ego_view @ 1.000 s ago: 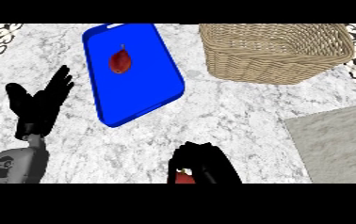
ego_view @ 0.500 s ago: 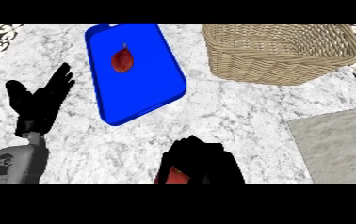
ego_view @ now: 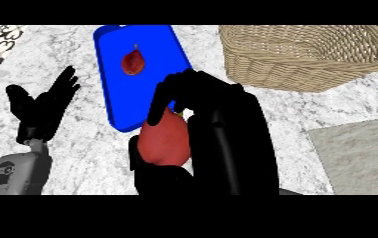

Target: Pick the bell pepper from the placemat and place it in the basket

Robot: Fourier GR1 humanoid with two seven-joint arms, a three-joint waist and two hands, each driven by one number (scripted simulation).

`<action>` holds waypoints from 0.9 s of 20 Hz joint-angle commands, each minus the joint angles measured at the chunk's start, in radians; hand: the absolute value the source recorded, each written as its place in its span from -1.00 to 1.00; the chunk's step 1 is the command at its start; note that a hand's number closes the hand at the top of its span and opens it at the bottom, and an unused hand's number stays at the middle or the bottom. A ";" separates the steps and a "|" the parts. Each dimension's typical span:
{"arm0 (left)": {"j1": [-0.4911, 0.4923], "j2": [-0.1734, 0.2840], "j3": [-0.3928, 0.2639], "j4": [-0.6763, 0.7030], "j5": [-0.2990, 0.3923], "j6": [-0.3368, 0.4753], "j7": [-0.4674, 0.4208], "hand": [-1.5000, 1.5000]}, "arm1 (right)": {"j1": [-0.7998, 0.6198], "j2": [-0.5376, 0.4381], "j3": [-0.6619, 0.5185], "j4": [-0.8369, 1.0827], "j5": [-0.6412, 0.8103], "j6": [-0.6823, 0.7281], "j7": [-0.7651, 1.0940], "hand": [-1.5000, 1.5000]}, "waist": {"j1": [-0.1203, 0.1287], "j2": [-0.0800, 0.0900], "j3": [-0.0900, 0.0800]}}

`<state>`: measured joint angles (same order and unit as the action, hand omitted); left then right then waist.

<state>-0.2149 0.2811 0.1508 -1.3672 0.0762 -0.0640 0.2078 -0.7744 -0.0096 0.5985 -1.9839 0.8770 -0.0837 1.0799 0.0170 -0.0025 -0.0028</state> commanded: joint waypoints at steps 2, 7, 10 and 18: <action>0.008 -0.025 -0.023 -0.043 -0.016 0.019 0.014 0.00 | -0.202 0.009 -0.186 0.203 -0.011 0.019 0.082 1.00 | 0.003 0.002 0.002; -0.020 -0.015 -0.018 -0.064 -0.016 0.030 0.066 0.00 | -0.307 -0.017 -0.317 0.345 0.024 0.098 0.036 1.00 | -0.007 0.001 0.002; 0.002 0.025 0.020 -0.099 0.018 0.000 0.093 0.00 | -0.260 -0.061 -0.376 0.385 0.011 0.075 -0.041 1.00 | -0.007 0.002 0.003; 0.045 -0.043 -0.028 -0.060 -0.041 0.025 0.003 0.00 | -0.123 -0.173 -0.484 0.470 -0.060 0.050 -0.307 1.00 | -0.012 0.004 0.003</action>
<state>-0.1987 0.2665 0.1482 -1.4168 0.0636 -0.0546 0.2351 -0.9460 -0.1338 0.1625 -1.5760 0.8461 -0.0297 0.8796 0.0041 0.0006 0.0000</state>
